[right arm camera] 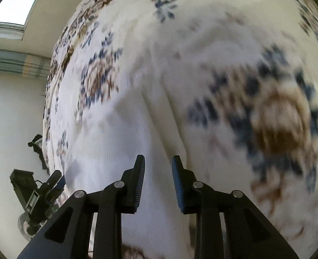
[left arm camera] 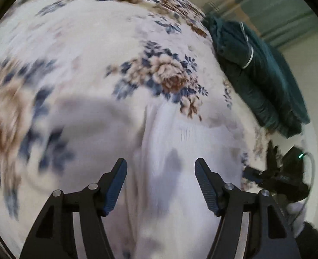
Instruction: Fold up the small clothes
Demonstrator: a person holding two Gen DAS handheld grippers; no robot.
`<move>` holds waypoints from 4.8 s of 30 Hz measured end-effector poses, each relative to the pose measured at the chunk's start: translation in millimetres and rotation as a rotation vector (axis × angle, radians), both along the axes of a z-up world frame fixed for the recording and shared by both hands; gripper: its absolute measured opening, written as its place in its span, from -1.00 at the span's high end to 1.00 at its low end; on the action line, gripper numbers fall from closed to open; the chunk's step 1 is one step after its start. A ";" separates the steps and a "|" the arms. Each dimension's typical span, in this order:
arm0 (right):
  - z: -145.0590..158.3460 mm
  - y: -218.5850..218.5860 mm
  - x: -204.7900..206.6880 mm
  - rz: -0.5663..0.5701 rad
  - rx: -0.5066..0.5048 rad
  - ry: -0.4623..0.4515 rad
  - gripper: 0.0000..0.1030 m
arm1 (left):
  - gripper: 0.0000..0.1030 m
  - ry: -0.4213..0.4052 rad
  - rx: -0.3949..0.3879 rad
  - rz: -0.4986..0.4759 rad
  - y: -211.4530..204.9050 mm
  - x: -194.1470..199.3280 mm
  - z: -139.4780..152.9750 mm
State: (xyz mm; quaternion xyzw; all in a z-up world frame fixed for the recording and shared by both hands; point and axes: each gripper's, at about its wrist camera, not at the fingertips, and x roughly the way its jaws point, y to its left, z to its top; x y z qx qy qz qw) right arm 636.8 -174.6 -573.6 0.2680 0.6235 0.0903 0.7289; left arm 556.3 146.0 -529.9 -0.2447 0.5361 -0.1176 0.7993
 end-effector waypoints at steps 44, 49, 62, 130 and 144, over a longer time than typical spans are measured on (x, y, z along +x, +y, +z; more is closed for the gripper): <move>-34.8 21.7 -159.3 0.065 -0.010 0.167 -0.01 | -0.35 0.147 0.146 0.036 -39.6 -153.1 -29.8; -35.3 25.0 -159.1 0.064 -0.022 0.160 -0.01 | -0.35 0.132 0.131 0.048 -37.3 -154.4 -30.6; -34.3 28.4 -154.5 0.050 -0.013 0.172 -0.01 | 0.58 0.041 0.115 0.020 -36.9 -152.9 -17.9; -9.1 109.3 151.4 0.220 -0.233 -0.097 -0.51 | -0.33 -0.056 0.127 0.039 42.5 119.0 -12.0; 102.1 116.6 25.1 0.125 -0.776 -0.271 -0.99 | -0.99 -0.170 0.545 0.091 -19.8 21.2 74.3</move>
